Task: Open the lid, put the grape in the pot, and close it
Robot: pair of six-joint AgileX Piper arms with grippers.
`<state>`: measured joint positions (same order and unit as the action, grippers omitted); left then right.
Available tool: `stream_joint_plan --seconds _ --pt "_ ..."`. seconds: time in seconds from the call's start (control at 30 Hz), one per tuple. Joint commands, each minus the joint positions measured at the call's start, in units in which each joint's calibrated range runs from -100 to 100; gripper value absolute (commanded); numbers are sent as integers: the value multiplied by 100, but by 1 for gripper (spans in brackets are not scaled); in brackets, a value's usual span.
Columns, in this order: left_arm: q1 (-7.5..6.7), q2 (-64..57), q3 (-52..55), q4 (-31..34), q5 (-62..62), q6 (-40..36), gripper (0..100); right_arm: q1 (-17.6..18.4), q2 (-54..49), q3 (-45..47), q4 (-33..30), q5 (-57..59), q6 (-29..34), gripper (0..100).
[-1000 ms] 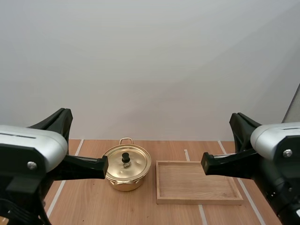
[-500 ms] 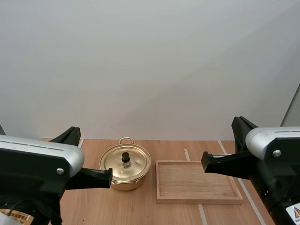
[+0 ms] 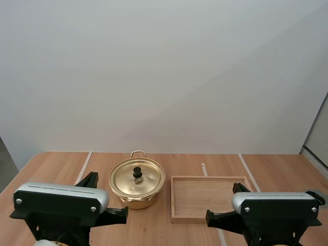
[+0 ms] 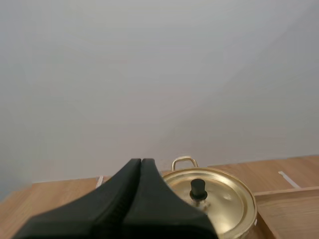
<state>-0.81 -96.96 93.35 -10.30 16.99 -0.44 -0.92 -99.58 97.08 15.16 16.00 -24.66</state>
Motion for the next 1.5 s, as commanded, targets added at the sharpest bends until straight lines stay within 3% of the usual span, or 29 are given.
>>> stream_joint_plan --seconds 0.0,0.1,0.33,0.7,1.47 --pt "6 -31 395 -12 -365 -17 0 7 -42 292 -40 -277 -76 0" --pt "6 -31 665 -12 -1325 -142 0 7 -42 292 -40 -8 -76 0" --pt "6 -255 665 -12 -162 -638 0 -35 -42 292 -40 434 -66 0" --pt "6 -304 665 -12 1333 -684 0 -80 -42 292 -82 1501 -66 0" --pt "6 -304 665 25 1174 -651 0 -121 -42 292 -429 1569 -28 0"
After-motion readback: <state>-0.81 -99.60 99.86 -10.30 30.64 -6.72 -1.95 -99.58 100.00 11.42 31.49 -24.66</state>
